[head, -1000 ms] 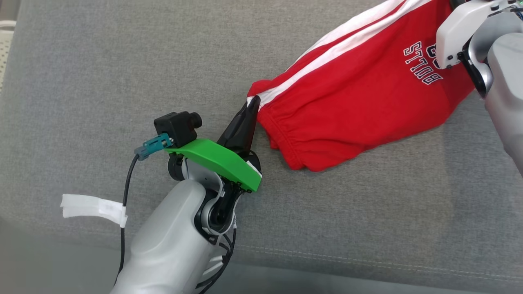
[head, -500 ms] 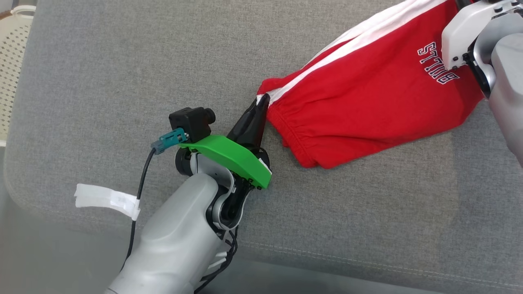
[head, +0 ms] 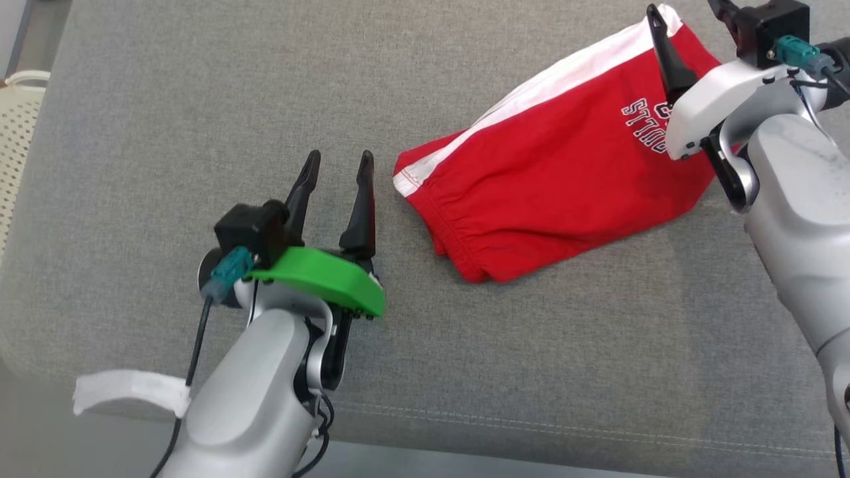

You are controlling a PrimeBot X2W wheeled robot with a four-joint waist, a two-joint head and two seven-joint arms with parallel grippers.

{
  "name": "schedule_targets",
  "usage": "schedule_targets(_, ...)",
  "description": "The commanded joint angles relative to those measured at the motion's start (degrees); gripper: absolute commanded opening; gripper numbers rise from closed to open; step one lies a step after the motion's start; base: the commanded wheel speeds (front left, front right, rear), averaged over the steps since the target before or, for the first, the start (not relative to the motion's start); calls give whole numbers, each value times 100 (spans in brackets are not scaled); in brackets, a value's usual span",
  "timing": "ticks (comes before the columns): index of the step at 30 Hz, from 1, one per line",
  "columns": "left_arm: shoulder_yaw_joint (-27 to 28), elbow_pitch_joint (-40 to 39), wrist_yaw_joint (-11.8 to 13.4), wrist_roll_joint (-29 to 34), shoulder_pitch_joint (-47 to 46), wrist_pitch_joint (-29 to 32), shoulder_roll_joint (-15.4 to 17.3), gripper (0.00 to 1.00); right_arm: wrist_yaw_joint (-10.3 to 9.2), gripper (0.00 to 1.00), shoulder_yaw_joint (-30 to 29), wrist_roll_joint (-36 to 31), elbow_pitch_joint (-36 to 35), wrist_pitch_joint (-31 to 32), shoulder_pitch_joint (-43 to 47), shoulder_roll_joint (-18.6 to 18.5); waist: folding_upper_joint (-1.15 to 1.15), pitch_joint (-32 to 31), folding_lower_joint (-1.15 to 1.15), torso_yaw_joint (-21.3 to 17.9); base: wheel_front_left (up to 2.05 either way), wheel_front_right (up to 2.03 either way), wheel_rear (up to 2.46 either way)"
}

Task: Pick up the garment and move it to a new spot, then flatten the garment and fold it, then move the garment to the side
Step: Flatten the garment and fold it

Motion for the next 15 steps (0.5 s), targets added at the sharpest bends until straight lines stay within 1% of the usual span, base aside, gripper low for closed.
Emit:
schedule_targets(1, 79, -148, 79, 227, 264, -10, 24, 100, -11, 100, -97, -22, -129, -25, 210, 35, 0, -278, 0, -191, 0, 0, 0)
schedule_targets(4, 320, -648, 221, 872, 755, -6, 55, 100, -10, 100, -432, -114, -494, -24, 663, 140, 0, -492, 0, -250, 0, 0, 0)
schedule_targets(7, 444, -1028, 286, 1333, 1258, -6, 48, 100, -10, 100, -726, -176, -748, -23, 1073, 267, 0, -708, 0, -273, 0, 0, 0)
schedule_targets(8, 506, -1271, 318, 1612, 1559, -6, 47, 100, -10, 100, -943, -166, -873, -22, 1336, 357, 0, -850, 0, -272, 0, 0, 0)
schedule_targets(12, 588, -1745, 425, 2143, 2112, -7, 54, 100, -10, 100, -1315, -36, -974, -23, 1802, 526, 0, -1105, 0, -229, 0, 0, 0)
schedule_targets(15, 578, -1896, 460, 2422, 2417, -7, 36, 100, -10, 100, -1497, 89, -894, -23, 2045, 614, 0, -1242, 0, -185, 0, 0, 0)
